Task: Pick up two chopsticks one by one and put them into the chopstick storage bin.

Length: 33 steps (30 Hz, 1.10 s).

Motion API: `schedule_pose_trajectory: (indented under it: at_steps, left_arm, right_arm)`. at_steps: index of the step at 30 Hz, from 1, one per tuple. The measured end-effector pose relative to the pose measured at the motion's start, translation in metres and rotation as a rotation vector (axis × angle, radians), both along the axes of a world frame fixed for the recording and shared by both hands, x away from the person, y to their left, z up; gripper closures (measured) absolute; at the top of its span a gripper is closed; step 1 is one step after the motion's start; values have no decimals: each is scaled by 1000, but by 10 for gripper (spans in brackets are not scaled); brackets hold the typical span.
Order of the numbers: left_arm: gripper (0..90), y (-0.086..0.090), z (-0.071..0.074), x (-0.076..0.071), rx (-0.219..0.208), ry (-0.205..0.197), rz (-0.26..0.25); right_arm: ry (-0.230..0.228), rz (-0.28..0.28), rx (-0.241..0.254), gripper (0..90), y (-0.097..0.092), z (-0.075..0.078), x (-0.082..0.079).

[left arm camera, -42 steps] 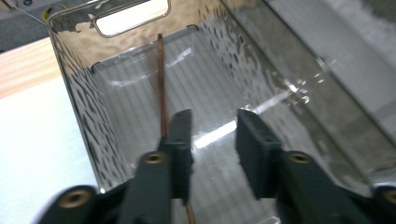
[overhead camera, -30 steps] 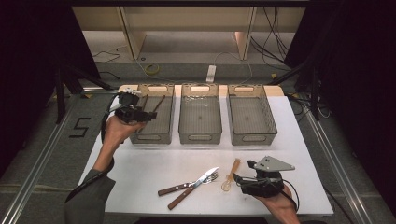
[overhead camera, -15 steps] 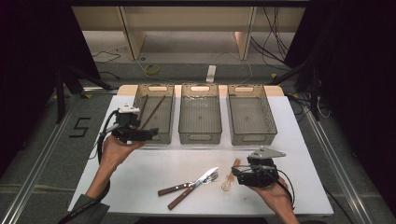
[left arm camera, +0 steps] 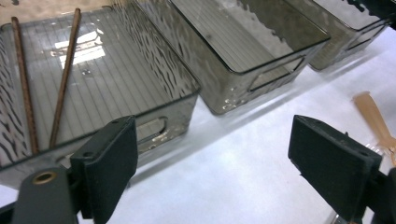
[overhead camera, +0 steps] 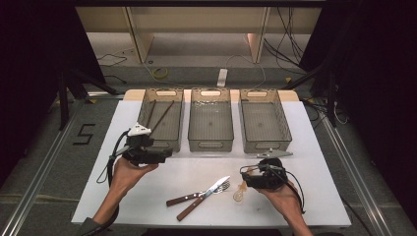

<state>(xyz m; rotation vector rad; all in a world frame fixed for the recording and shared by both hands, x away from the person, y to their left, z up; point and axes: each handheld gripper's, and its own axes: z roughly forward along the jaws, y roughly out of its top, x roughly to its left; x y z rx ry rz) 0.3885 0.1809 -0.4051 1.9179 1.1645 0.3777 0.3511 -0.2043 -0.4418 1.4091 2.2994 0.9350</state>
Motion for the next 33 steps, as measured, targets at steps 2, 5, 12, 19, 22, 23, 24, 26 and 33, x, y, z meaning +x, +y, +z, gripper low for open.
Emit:
schedule_pose_trajectory:
  at_steps: [2, 5, 12, 19, 22, 23, 24, 26, 33]
  left_arm:
    - [154, 0, -3, -4, -3, -9, -7]
    - [154, 2, -4, -8, -18, -22, -9]
    - [154, 3, -6, -16, -16, -27, -5]
    - [154, 1, -7, -28, -6, -34, -24]
    - [154, 1, -9, -31, -13, -31, -19]
    - [154, 1, -10, -32, -15, -29, -19]
    - [154, 1, -11, -33, -17, -26, -21]
    - [152, -1, -11, -36, -1, -36, -25]
    - [152, -4, -14, -39, 14, -37, -36]
  right_arm:
    - [9, 2, -4, 279, 2, -2, 2]
    - [30, 9, -13, 276, 5, -5, 6]
    - [57, -4, -27, 275, 5, -9, 11]
    - [85, -12, -21, 272, 4, -12, 15]
    - [93, -14, -17, 272, 4, -13, 18]
    - [96, -15, -14, 272, 4, -14, 18]
    - [100, -16, -15, 272, 4, -14, 18]
    - [104, -16, -16, 272, 5, -15, 18]
    - [111, -25, -52, 294, 7, -19, 21]
